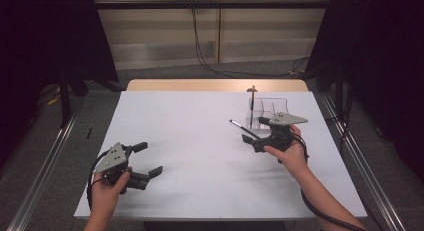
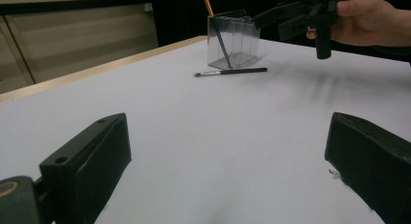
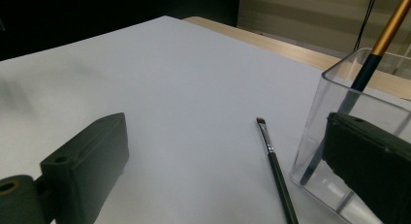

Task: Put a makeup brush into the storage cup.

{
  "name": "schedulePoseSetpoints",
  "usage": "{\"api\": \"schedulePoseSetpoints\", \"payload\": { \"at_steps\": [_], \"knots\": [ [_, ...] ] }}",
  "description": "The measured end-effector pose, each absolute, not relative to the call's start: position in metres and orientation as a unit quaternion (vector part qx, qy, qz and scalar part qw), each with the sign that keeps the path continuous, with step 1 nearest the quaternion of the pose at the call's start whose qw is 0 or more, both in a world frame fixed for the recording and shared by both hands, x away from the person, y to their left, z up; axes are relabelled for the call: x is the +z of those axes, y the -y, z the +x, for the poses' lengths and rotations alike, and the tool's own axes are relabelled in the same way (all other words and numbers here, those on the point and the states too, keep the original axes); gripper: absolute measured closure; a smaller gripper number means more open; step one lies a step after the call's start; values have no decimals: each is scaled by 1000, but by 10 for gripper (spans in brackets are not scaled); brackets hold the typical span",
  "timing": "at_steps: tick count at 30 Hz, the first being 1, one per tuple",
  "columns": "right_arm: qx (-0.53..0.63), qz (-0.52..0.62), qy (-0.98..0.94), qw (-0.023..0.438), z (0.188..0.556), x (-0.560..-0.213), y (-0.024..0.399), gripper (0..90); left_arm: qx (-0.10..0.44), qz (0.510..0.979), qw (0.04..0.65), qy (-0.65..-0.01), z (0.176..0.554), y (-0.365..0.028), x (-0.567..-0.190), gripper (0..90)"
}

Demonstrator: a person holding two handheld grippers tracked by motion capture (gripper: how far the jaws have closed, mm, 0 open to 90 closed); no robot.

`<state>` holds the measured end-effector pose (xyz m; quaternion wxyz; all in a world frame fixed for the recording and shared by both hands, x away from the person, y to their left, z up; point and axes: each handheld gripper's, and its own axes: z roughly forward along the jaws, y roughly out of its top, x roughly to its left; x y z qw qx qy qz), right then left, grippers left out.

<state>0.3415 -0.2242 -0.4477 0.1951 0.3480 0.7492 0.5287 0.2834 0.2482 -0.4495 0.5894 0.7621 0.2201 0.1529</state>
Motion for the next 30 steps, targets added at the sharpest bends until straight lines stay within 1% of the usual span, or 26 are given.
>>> {"api": "schedulePoseSetpoints", "payload": {
  "at_steps": [30],
  "knots": [
    [483, 367, -779, 161, 371, -456, 218, 74, 150, 763, 589, -220, 284, -249, -450, 27]
  ]
}}
